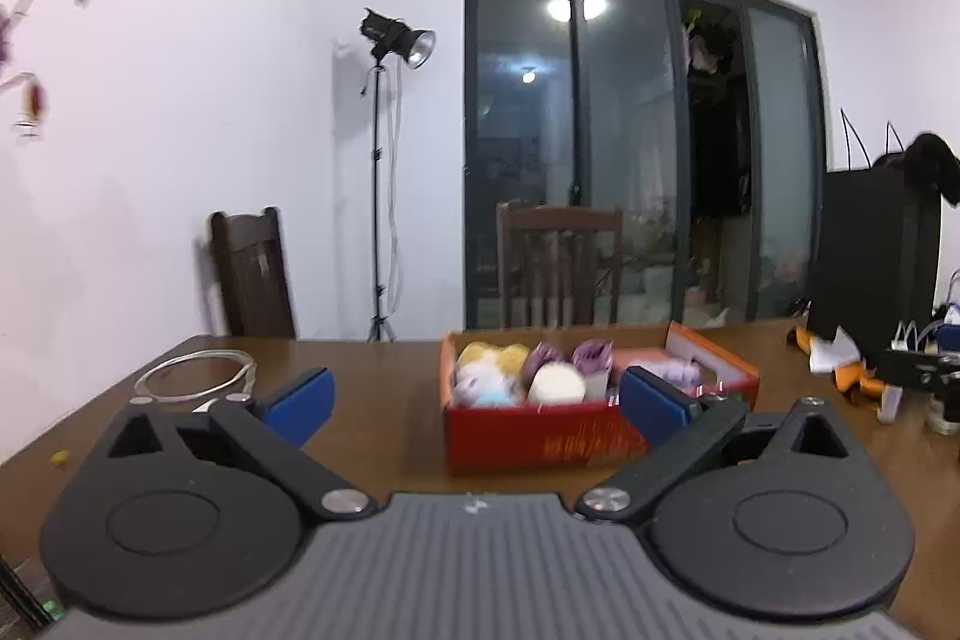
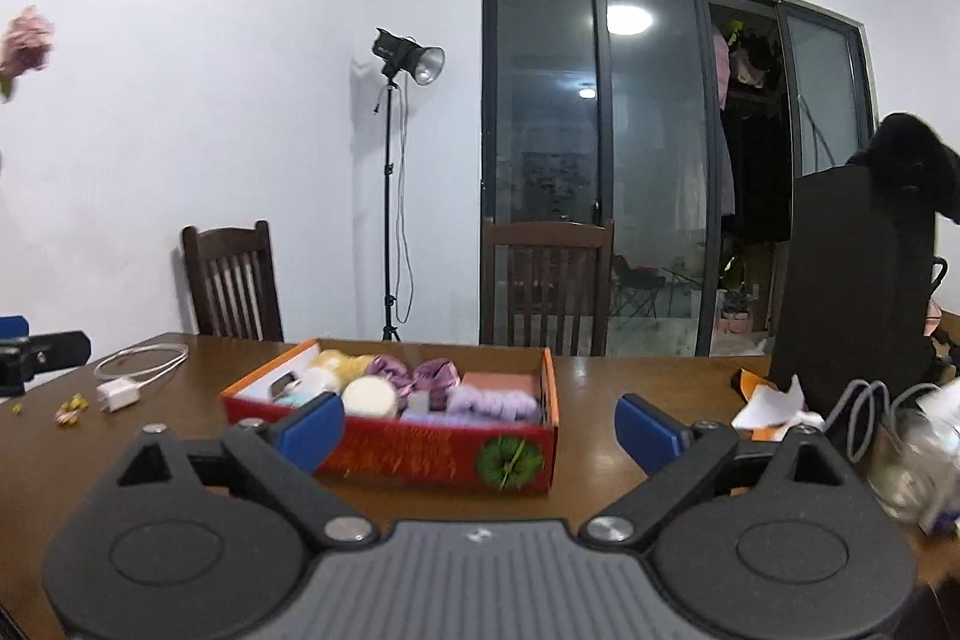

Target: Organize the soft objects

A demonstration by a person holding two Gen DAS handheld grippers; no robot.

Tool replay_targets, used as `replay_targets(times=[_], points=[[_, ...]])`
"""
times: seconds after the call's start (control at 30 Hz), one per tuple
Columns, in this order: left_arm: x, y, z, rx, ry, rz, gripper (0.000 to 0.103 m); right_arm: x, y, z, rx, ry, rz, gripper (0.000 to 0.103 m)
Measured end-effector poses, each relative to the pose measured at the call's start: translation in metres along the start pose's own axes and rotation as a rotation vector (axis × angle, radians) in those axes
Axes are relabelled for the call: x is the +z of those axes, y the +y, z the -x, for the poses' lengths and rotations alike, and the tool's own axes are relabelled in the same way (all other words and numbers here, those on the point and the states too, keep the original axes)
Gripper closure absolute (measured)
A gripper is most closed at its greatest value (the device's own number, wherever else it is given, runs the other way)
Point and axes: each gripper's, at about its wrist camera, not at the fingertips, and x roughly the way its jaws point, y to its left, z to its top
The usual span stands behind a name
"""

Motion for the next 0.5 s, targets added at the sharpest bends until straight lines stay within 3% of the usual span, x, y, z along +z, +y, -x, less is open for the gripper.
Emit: replay_targets(times=[0.1, 0.27, 0.33, 0.5], points=[[-0.015, 0.0, 0.044, 0.027, -0.07, -0.02, 0.0, -0.019, 0.01, 0.042, 0.022, -0.036, 0.001, 0.0], [-0.047, -0.01, 0.109, 0.038, -0.175, -0.034, 0.0, -0.056, 0.024, 0.095, 0.073, -0.062, -0.019, 0.0], [-0.064, -0.013, 0.13, 0.019, -0.178, -0.027, 0.0, -0.074, 0.033, 0.112, 0.055, -0.075, -0.001, 0.0], [-0.1, -0.017, 0.152, -0.006, -0.084, -0.055, 0.0, -0.111, 0.049, 0.15, 0.077, -0.058, 0.076, 0.0]])
